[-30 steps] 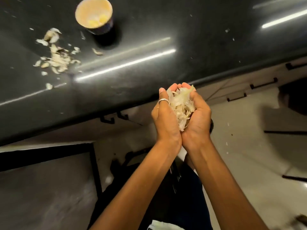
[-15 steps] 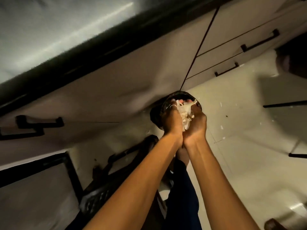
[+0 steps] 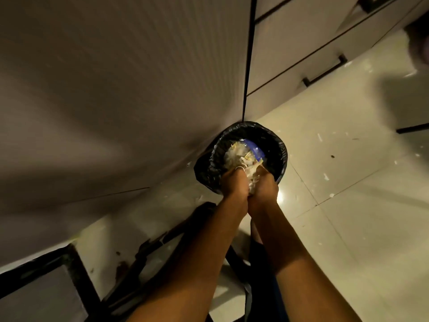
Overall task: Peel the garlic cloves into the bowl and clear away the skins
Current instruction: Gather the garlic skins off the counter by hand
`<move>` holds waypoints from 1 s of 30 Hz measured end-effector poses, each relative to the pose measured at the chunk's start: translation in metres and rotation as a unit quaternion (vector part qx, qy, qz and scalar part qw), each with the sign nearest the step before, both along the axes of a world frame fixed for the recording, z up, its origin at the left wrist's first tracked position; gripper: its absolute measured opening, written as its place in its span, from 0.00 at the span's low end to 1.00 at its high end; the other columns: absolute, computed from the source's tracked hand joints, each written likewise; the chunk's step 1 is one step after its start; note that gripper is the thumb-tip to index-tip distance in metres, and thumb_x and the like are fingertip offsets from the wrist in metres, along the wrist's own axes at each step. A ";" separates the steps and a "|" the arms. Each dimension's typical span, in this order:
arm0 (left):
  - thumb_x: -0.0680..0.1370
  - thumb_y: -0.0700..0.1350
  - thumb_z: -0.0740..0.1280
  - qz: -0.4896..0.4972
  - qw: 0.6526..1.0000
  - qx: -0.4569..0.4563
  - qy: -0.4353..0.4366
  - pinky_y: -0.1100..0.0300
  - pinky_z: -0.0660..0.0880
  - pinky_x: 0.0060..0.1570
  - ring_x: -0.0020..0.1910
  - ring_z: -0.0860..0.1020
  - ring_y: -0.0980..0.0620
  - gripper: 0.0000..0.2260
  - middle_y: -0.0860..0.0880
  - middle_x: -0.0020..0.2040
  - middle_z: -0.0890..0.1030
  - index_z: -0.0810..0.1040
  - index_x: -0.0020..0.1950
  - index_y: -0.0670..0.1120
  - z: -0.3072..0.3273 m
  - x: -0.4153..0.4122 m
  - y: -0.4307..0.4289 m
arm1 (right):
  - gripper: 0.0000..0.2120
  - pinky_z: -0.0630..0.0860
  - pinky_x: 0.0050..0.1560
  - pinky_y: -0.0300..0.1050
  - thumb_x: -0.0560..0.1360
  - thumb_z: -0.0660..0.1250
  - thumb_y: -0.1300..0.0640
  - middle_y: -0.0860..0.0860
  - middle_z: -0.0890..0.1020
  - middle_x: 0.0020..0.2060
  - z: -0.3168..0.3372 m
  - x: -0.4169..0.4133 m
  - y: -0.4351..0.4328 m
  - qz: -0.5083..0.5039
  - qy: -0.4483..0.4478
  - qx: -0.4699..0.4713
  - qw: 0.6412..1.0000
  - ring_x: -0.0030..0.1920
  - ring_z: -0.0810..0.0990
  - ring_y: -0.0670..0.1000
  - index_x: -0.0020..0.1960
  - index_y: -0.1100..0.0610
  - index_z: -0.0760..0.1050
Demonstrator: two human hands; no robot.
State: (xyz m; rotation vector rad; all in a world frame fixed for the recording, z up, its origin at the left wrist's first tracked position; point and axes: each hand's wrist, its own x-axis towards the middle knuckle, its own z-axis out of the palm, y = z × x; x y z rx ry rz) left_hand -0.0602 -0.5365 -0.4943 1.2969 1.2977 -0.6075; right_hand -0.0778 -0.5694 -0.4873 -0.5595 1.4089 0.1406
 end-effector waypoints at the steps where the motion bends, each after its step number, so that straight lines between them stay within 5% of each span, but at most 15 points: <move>1: 0.78 0.39 0.66 0.005 1.000 -0.004 0.003 0.46 0.81 0.56 0.53 0.82 0.39 0.04 0.41 0.52 0.83 0.80 0.44 0.43 -0.006 0.004 0.001 | 0.15 0.82 0.51 0.48 0.81 0.62 0.61 0.60 0.84 0.58 -0.006 0.004 0.001 0.006 -0.004 0.001 1.000 0.57 0.84 0.60 0.65 0.64 0.77; 4: 0.78 0.42 0.68 0.019 1.000 -0.001 0.013 0.45 0.80 0.57 0.57 0.82 0.38 0.13 0.40 0.58 0.81 0.79 0.60 0.37 -0.019 0.013 0.000 | 0.14 0.83 0.53 0.51 0.80 0.63 0.61 0.60 0.85 0.55 -0.026 0.011 0.001 0.034 -0.003 -0.022 0.999 0.54 0.85 0.59 0.63 0.63 0.79; 9: 0.82 0.43 0.62 0.011 1.000 -0.004 0.019 0.46 0.79 0.60 0.59 0.80 0.38 0.15 0.41 0.61 0.81 0.78 0.63 0.35 -0.034 0.024 -0.002 | 0.13 0.81 0.55 0.52 0.82 0.59 0.59 0.59 0.86 0.50 -0.050 0.021 -0.006 0.091 -0.002 -0.042 0.995 0.50 0.85 0.57 0.57 0.61 0.81; 13: 0.85 0.44 0.56 0.039 0.999 0.009 0.008 0.52 0.73 0.65 0.69 0.74 0.41 0.19 0.41 0.70 0.74 0.70 0.73 0.36 -0.033 0.033 0.001 | 0.13 0.76 0.38 0.43 0.81 0.58 0.59 0.51 0.82 0.33 -0.054 0.026 -0.012 0.140 0.029 -0.081 0.986 0.37 0.81 0.54 0.42 0.55 0.79; 17: 0.85 0.47 0.59 -0.005 1.000 0.024 -0.011 0.54 0.74 0.59 0.66 0.76 0.40 0.18 0.40 0.67 0.77 0.75 0.68 0.37 -0.029 0.033 0.005 | 0.13 0.79 0.42 0.47 0.76 0.62 0.55 0.55 0.85 0.45 -0.051 0.025 -0.008 0.191 0.028 -0.122 0.974 0.44 0.84 0.57 0.52 0.58 0.82; 21: 0.84 0.45 0.62 -0.026 1.000 0.005 0.000 0.57 0.74 0.55 0.64 0.78 0.43 0.17 0.40 0.65 0.78 0.74 0.69 0.37 -0.018 0.038 0.010 | 0.10 0.77 0.38 0.43 0.80 0.62 0.60 0.54 0.84 0.42 -0.039 0.030 -0.005 0.231 -0.004 -0.168 0.958 0.40 0.82 0.52 0.49 0.58 0.82; 26: 0.82 0.40 0.65 -0.065 0.995 0.011 -0.080 0.69 0.76 0.33 0.37 0.79 0.56 0.09 0.50 0.42 0.81 0.83 0.58 0.41 0.001 0.035 0.015 | 0.11 0.81 0.50 0.47 0.80 0.63 0.62 0.52 0.85 0.43 -0.021 0.038 0.003 0.316 -0.034 -0.245 0.916 0.46 0.83 0.53 0.45 0.55 0.83; 30: 0.79 0.40 0.69 -0.095 0.990 0.014 -0.098 0.59 0.82 0.45 0.47 0.85 0.49 0.07 0.48 0.49 0.86 0.85 0.54 0.45 0.022 0.035 0.028 | 0.10 0.83 0.50 0.50 0.80 0.64 0.60 0.54 0.86 0.43 0.002 0.038 0.011 0.316 -0.046 -0.220 0.922 0.47 0.85 0.56 0.46 0.56 0.84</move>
